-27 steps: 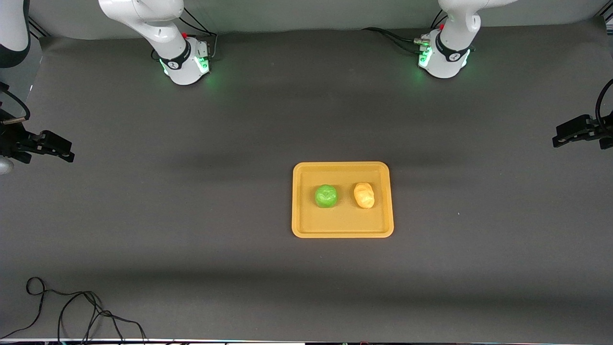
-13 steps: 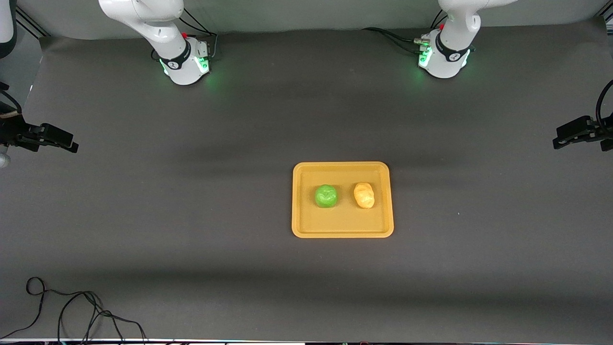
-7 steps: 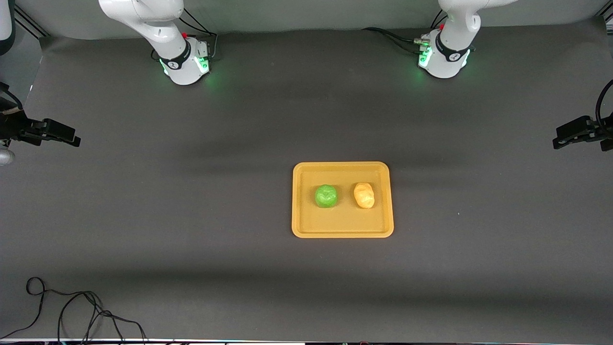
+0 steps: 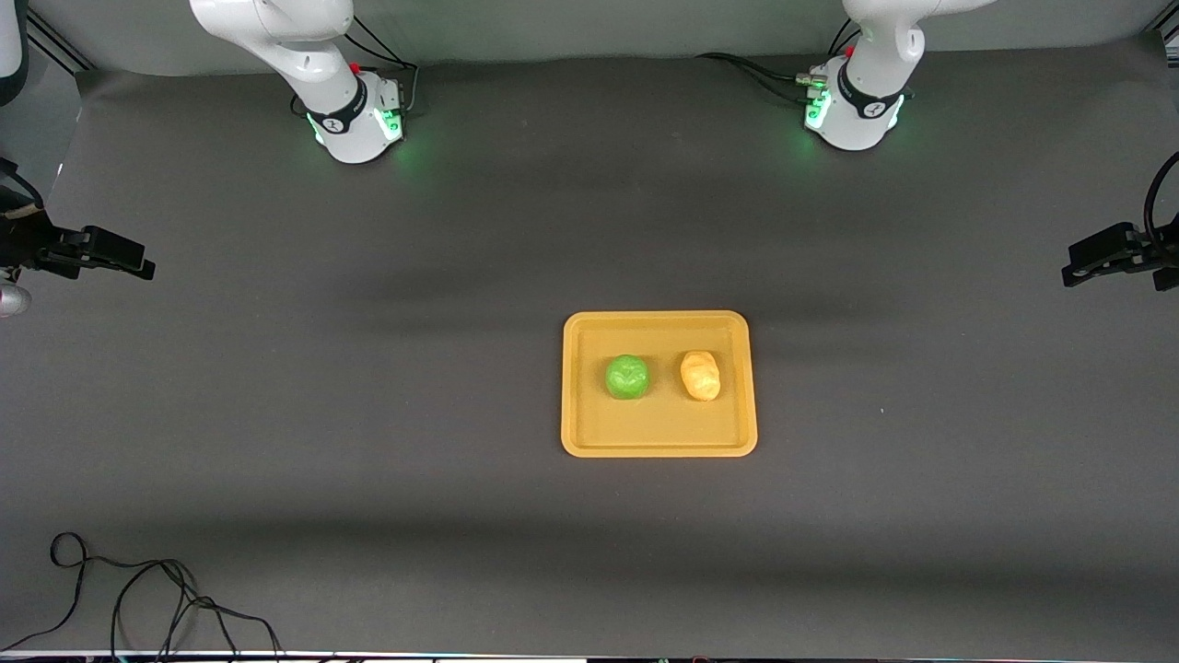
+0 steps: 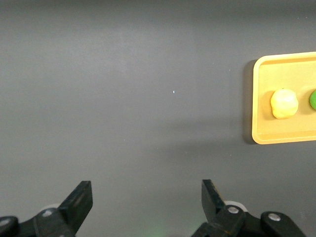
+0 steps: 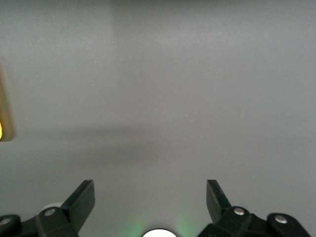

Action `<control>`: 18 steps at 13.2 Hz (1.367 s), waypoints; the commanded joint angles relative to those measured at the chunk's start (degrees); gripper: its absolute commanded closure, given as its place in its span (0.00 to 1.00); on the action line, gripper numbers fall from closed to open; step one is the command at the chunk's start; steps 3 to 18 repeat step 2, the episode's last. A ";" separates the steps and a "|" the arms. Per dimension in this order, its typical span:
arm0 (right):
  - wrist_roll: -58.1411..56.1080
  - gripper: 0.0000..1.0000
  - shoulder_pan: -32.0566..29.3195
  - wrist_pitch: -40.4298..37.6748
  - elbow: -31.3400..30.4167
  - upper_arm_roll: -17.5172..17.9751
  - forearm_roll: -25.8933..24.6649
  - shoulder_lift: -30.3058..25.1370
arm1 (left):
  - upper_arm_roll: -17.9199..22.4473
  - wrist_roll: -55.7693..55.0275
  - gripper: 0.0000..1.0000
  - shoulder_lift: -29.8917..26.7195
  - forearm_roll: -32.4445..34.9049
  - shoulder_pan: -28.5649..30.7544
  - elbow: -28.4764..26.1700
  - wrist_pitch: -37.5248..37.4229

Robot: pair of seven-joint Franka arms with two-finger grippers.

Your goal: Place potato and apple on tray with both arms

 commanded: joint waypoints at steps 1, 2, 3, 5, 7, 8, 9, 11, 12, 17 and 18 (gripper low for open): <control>-1.28 0.00 0.01 -0.58 1.52 -0.26 0.29 0.07 | -0.04 -0.71 0.01 -0.31 0.67 -0.26 0.21 0.37; -1.28 0.00 -0.08 -0.58 1.52 -0.26 0.29 0.07 | -0.04 -0.28 0.00 -0.31 0.67 -0.18 0.21 0.37; -1.28 0.00 -0.08 -0.58 1.52 -0.26 0.29 0.07 | -0.04 -0.28 0.00 -0.31 0.67 -0.18 0.21 0.37; -1.28 0.00 -0.08 -0.58 1.52 -0.26 0.29 0.07 | -0.04 -0.28 0.00 -0.31 0.67 -0.18 0.21 0.37; -1.28 0.00 -0.08 -0.58 1.52 -0.26 0.29 0.07 | -0.04 -0.28 0.00 -0.31 0.67 -0.18 0.21 0.37; -1.28 0.00 -0.08 -0.58 1.52 -0.26 0.29 0.07 | -0.04 -0.28 0.00 -0.31 0.67 -0.18 0.21 0.37; -1.28 0.00 -0.08 -0.58 1.52 -0.26 0.29 0.07 | -0.04 -0.28 0.00 -0.31 0.67 -0.18 0.21 0.37; -1.28 0.00 -0.08 -0.58 1.52 -0.26 0.29 0.07 | -0.04 -0.28 0.00 -0.31 0.67 -0.18 0.21 0.37; -1.28 0.00 -0.08 -0.58 1.52 -0.26 0.29 0.07 | -0.04 -0.28 0.00 -0.31 0.67 -0.18 0.21 0.37; -1.28 0.00 -0.08 -0.58 1.52 -0.26 0.29 0.07 | -0.04 -0.28 0.00 -0.31 0.67 -0.18 0.21 0.37; -1.28 0.00 -0.08 -0.58 1.52 -0.26 0.29 0.07 | -0.04 -0.28 0.00 -0.31 0.67 -0.18 0.21 0.37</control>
